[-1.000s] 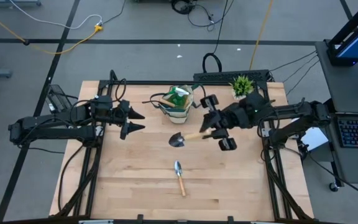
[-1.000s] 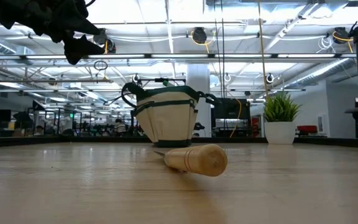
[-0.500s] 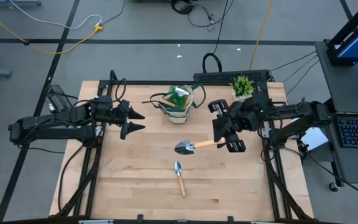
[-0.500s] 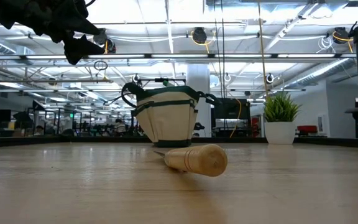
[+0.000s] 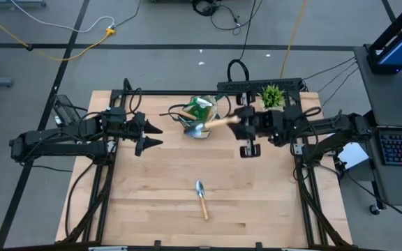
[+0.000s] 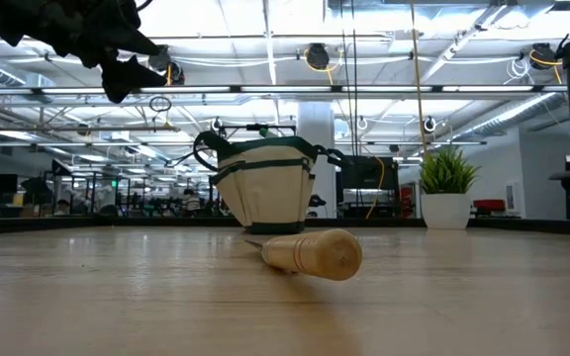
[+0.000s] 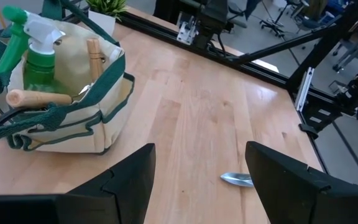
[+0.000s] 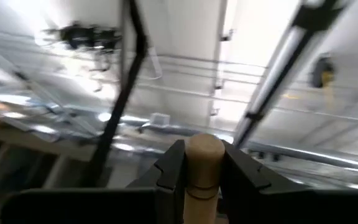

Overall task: Pick & Place Garden tools in Gardening bag
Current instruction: Put the right brown trowel into the gardening bag

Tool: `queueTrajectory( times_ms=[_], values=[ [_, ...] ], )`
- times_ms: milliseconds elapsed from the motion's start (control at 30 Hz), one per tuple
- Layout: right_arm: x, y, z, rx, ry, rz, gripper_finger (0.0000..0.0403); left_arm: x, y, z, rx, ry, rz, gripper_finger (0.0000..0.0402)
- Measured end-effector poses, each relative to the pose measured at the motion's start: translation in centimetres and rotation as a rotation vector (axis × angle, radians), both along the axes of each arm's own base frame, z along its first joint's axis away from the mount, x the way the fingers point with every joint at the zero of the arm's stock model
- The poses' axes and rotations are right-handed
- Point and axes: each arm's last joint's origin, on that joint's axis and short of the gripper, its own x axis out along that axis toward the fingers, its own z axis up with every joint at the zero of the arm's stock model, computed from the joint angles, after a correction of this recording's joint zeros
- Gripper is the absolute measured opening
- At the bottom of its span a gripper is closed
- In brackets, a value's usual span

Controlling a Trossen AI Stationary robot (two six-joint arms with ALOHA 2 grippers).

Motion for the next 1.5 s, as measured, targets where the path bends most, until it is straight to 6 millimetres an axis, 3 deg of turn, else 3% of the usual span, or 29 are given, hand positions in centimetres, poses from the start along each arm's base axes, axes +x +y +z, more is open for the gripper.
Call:
queueTrajectory(
  times_ms=[467,900,1067,1267,1500],
  values=[
    [-1.6,0.0,1.2,0.293,-0.185,-0.241,0.0063,0.0,0.0,0.0,-0.017,0.0,0.007,0.0257],
    [-1.6,-0.3,1.2,0.303,-0.184,-0.282,0.0063,0.0,0.0,0.0,-0.017,0.001,0.006,0.0257],
    [-0.5,-0.9,0.2,0.448,-0.014,-0.46,0.0063,0.0,0.0,0.0,-0.019,0.001,0.008,0.0257],
    [1.3,-1.5,-2.7,0.627,0.315,-0.721,0.0063,0.0,0.0,0.0,-0.021,0.001,0.009,0.0257],
    [2.3,-1.6,-6.2,0.791,0.569,-0.753,0.0063,0.1,0.1,0.4,-0.036,-0.042,0.054,0.0257]
  ],
)
